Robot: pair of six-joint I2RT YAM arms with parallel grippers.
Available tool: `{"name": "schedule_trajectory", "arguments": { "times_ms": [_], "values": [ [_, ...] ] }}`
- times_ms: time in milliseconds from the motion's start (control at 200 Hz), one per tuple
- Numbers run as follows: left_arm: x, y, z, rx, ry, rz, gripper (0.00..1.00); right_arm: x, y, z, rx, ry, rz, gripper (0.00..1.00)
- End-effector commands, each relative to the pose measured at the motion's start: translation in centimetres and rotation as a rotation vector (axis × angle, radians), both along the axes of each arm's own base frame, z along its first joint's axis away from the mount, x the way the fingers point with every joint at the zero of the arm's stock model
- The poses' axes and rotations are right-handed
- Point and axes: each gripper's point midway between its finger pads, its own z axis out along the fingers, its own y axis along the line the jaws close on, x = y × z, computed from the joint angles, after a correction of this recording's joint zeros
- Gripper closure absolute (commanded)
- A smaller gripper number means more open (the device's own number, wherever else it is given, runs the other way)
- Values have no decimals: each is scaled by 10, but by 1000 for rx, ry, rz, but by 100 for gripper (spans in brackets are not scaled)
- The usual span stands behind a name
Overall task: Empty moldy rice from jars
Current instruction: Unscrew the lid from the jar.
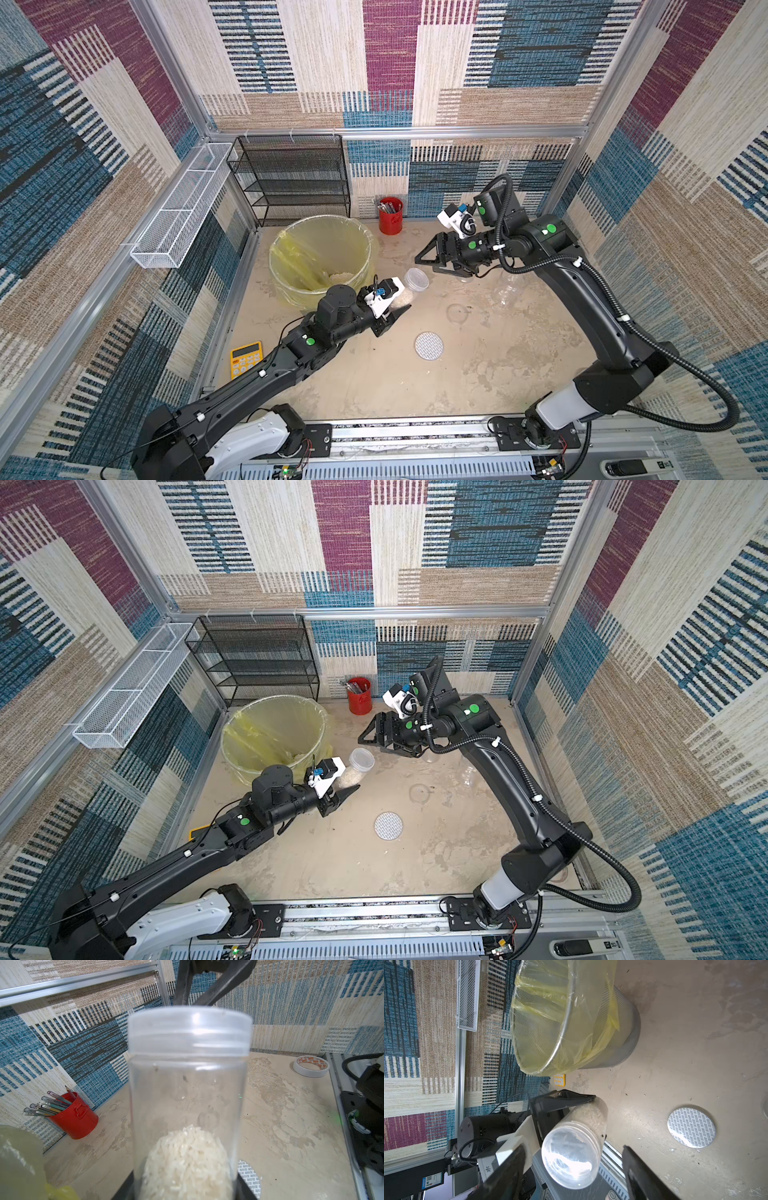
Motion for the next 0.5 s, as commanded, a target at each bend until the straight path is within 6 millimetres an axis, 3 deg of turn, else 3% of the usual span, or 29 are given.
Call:
{"name": "schedule_trajectory", "arguments": {
  "times_ms": [0, 496],
  "values": [
    [4, -4, 15, -27, -60, -3, 100, -5, 2, -3, -29, 22, 39, 25],
    [9, -9, 11, -11, -56, -8, 100, -10, 10, -31, -138, 32, 90, 27]
  ]
}}
